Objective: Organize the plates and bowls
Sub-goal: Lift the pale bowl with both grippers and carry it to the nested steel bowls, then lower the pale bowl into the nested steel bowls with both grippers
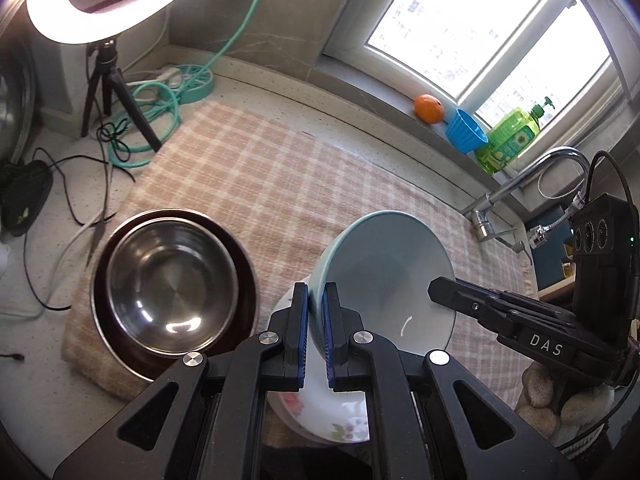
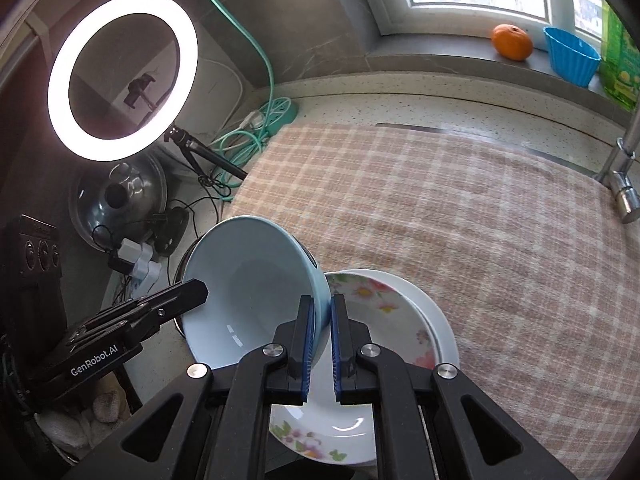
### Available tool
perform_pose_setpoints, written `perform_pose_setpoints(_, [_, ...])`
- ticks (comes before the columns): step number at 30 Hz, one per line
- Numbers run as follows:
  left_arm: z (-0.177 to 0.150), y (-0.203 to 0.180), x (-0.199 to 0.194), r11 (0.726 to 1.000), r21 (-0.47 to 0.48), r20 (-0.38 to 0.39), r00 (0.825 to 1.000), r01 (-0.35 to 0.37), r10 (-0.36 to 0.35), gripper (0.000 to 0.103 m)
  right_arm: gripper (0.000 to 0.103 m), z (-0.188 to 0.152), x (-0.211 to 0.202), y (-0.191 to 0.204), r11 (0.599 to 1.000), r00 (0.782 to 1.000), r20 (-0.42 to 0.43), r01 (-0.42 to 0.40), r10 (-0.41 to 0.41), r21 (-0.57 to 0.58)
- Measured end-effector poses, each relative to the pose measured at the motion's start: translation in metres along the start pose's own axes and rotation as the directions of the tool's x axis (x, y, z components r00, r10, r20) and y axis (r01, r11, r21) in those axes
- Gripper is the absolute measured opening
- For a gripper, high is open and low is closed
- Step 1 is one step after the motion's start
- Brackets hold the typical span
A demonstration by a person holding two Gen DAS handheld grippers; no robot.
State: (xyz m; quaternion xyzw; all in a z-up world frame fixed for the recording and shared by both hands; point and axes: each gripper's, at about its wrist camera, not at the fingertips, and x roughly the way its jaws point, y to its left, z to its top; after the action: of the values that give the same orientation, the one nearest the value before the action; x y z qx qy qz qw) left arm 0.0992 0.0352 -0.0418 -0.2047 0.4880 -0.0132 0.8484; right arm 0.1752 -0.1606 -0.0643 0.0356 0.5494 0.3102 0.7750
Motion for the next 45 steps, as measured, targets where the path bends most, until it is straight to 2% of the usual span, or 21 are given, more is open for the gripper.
perform_pose_setpoints(10, [-0.003,0.055,-0.02,0.995,-0.09,0.026,0.999,-0.039,0.042,0.005,0.007,0.009,0.034,0.053,0.996,0.998,-0.039,-0.042,0.039,-0.075])
perform_pose_setpoints(22, [0.001,0.101,-0.027,0.984,-0.162,0.031,0.996,-0.075,0.081,0.005,0.007,0.022,0.075,0.092,0.992,0.994,-0.09,-0.069,0.059,-0.11])
perform_pose_setpoints(45, [-0.001,0.134,-0.005,0.97,-0.226,-0.06,0.995,-0.09,0.079,0.006,0.006,0.026,0.12,0.097,0.994,0.982,-0.182,-0.065,0.049,-0.083])
